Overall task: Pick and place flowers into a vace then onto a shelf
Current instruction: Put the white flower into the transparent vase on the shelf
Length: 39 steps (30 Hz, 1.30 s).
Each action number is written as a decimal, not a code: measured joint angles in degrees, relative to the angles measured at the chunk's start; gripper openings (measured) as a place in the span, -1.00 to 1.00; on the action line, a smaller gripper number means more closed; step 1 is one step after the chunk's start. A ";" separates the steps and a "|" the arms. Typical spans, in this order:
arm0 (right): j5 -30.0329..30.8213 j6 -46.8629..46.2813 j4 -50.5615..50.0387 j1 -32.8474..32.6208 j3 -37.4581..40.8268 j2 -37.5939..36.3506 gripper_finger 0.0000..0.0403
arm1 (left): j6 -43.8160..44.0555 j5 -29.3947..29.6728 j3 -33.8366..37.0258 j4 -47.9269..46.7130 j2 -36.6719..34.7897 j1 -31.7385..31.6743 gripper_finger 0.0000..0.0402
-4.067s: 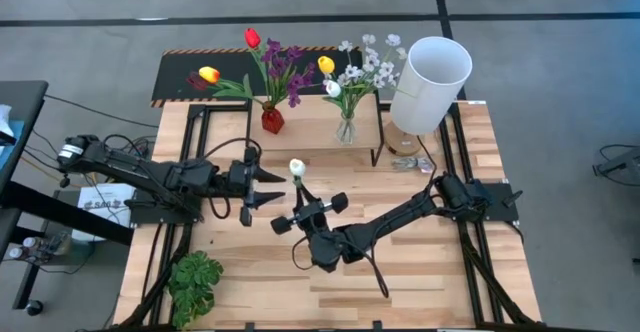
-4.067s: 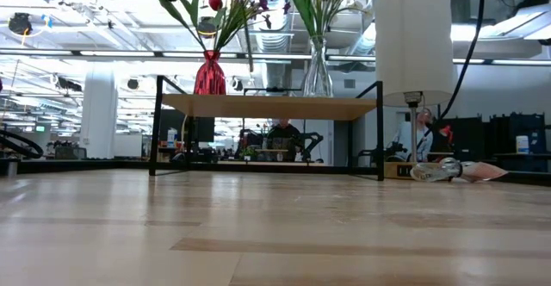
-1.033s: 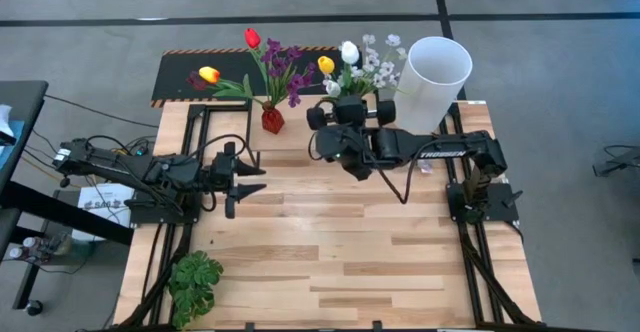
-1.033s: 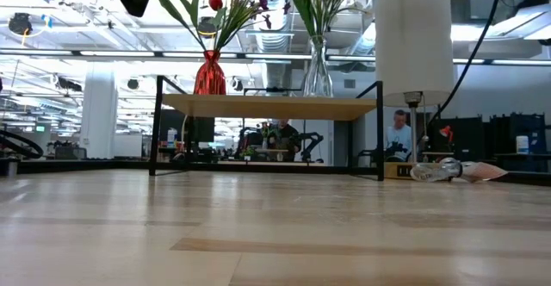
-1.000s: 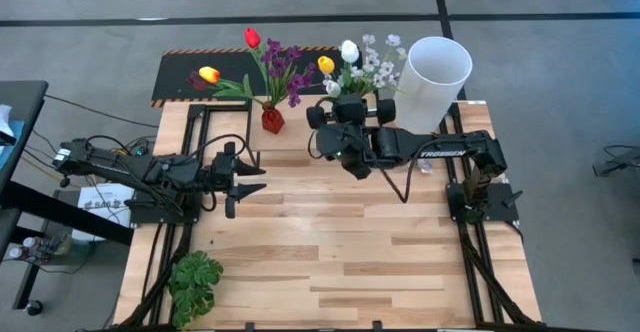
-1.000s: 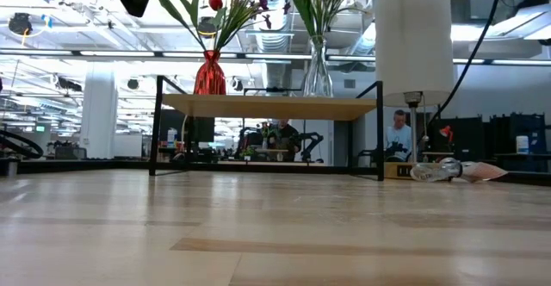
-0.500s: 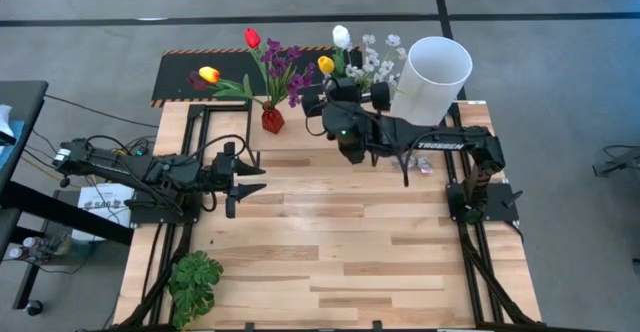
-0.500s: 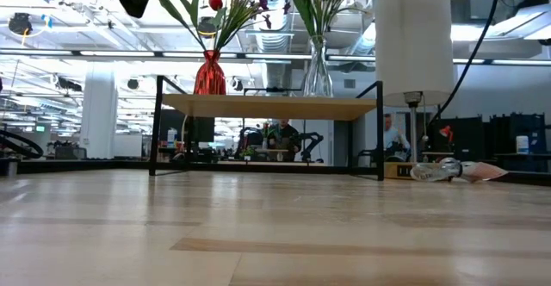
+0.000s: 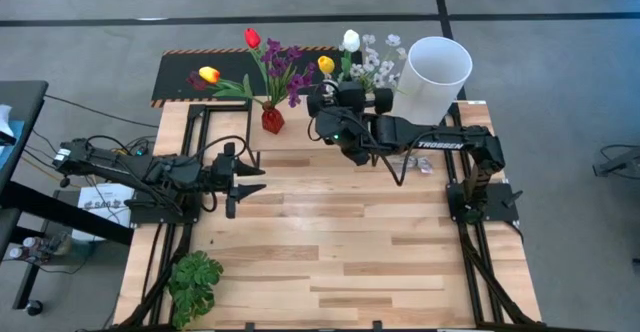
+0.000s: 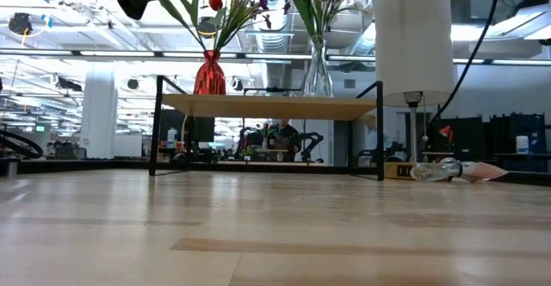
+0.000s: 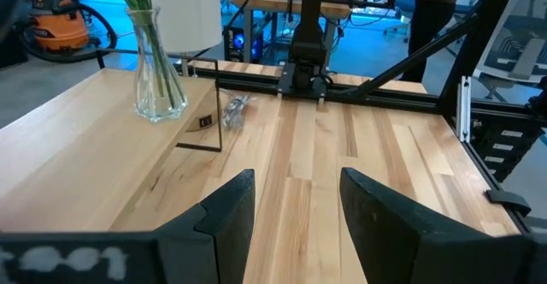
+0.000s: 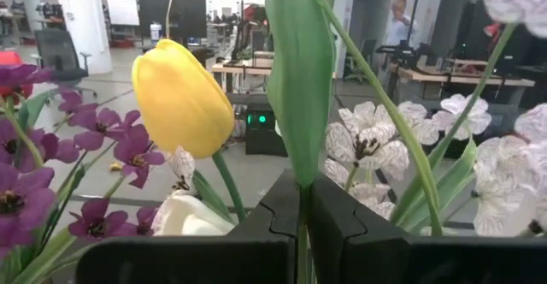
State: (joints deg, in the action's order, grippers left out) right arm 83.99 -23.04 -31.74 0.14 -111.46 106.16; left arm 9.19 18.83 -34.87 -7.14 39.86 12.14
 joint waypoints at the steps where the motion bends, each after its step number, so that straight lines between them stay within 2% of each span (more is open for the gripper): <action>1: 0.00 -0.71 -0.40 0.00 0.00 0.00 -0.99 | 0.00 0.00 0.02 0.00 0.02 0.00 -0.19; 8: 0.11 -2.51 -1.16 0.00 0.19 0.00 -0.99 | 0.00 0.00 0.02 0.02 0.00 0.00 -0.19; 14: 0.36 -6.84 -1.08 0.00 4.00 0.06 -0.99 | 0.00 0.00 0.02 0.04 0.00 0.00 -0.19; 18: 3.35 -7.05 -0.78 -0.43 5.48 0.06 -0.99 | 0.00 -0.02 0.02 0.04 0.02 0.00 -0.19; 25: 3.32 -7.07 -0.36 -0.48 5.92 0.06 -0.98 | -0.85 0.07 0.02 0.07 0.00 0.00 -0.19; 39: 2.54 -7.00 0.91 -1.17 5.92 0.06 -0.58 | -0.87 0.54 0.02 0.08 0.02 0.00 -0.19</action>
State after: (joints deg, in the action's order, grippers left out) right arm 86.53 -30.04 -30.83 -1.02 -105.54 106.21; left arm 8.32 19.37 -34.85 -7.05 39.88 12.14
